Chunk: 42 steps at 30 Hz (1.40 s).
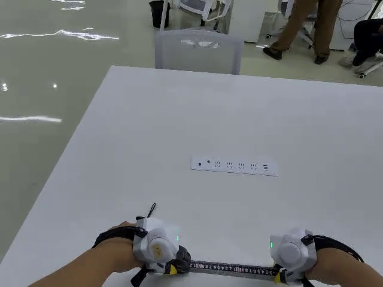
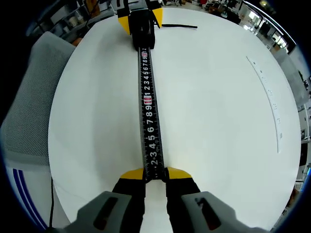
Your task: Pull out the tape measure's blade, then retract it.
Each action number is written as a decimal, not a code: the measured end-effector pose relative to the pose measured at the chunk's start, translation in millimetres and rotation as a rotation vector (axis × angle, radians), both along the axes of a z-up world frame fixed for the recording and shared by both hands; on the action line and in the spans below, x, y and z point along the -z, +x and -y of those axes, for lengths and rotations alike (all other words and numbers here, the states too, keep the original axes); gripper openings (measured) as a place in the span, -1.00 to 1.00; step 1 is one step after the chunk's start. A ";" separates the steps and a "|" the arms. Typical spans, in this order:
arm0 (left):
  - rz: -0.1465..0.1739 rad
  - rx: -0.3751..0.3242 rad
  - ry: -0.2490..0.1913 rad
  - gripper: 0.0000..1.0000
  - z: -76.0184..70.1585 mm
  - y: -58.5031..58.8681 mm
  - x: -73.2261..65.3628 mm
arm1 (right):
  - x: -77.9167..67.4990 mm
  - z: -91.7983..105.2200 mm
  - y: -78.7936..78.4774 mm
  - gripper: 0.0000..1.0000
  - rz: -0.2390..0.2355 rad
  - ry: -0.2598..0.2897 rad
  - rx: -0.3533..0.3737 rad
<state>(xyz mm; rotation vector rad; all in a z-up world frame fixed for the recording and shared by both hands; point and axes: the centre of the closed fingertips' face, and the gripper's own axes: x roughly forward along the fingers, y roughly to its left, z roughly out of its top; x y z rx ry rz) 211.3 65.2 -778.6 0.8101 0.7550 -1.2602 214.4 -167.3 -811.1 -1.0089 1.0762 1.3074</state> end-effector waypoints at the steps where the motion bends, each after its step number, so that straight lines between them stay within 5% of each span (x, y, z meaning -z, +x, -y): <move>1: 0.000 -0.001 0.000 -0.37 -0.1 0.1 0.0 | -0.2 0.3 -0.7 -0.70 0.003 -0.002 -0.004; 4: 0.006 0.004 -0.004 -0.37 0.1 -0.5 -0.6 | 1.4 0.9 1.5 -0.70 0.008 0.004 0.020; 8: -0.031 -0.069 -0.006 -0.33 -3.5 2.2 0.7 | -0.5 -2.0 -0.7 -0.67 0.000 0.049 0.145; 10: 0.016 -0.102 -0.035 -0.17 -4.2 10.2 -1.0 | 1.3 -1.1 -2.1 -0.66 0.022 0.060 0.129; 11: -0.008 -0.133 -0.046 -0.05 -6.3 8.6 -1.1 | 1.5 -0.2 -3.2 -0.64 0.024 0.066 0.128; 12: -0.053 -0.164 -0.085 0.09 -5.8 4.2 -3.3 | 1.2 -0.5 -4.9 -0.58 0.016 0.081 0.154; 13: -0.055 -0.180 -0.096 0.17 -8.5 4.3 -5.0 | 0.5 -0.8 -6.5 -0.52 0.007 0.089 0.187; 15: -0.010 -0.199 -0.108 0.35 -17.9 11.0 -9.7 | -1.4 2.5 -6.5 -0.39 0.020 0.094 0.201; 19: -0.028 -0.302 -0.157 0.62 -36.4 11.3 -18.2 | -9.1 5.8 6.8 -0.09 0.082 0.162 0.323; 22: -0.009 -0.392 -0.179 0.90 -54.7 19.2 -19.3 | -9.7 13.1 13.1 0.04 0.102 0.185 0.381; 24: -0.013 -0.440 -0.196 0.98 -61.1 19.4 -24.5 | -16.9 12.5 18.9 0.39 0.164 0.203 0.382; 25: -0.001 -0.457 -0.220 0.98 -63.7 19.3 -31.0 | -22.6 12.3 19.8 0.58 0.192 0.218 0.399; 26: 0.008 -0.477 -0.241 0.98 -67.8 21.4 -32.4 | -24.3 12.4 15.3 0.71 0.172 0.224 0.420; 30: 0.041 -0.531 -0.310 0.98 -75.8 17.2 -49.7 | -26.5 16.3 11.8 0.99 0.204 0.259 0.469; 37: 0.089 -0.536 -0.347 0.98 -77.7 -3.9 -61.5 | -27.0 28.6 -5.5 1.00 0.187 0.305 0.573; 42: 0.085 -0.614 -0.405 0.98 -97.8 -17.1 -64.6 | -38.5 35.6 -16.3 1.00 0.217 0.385 0.666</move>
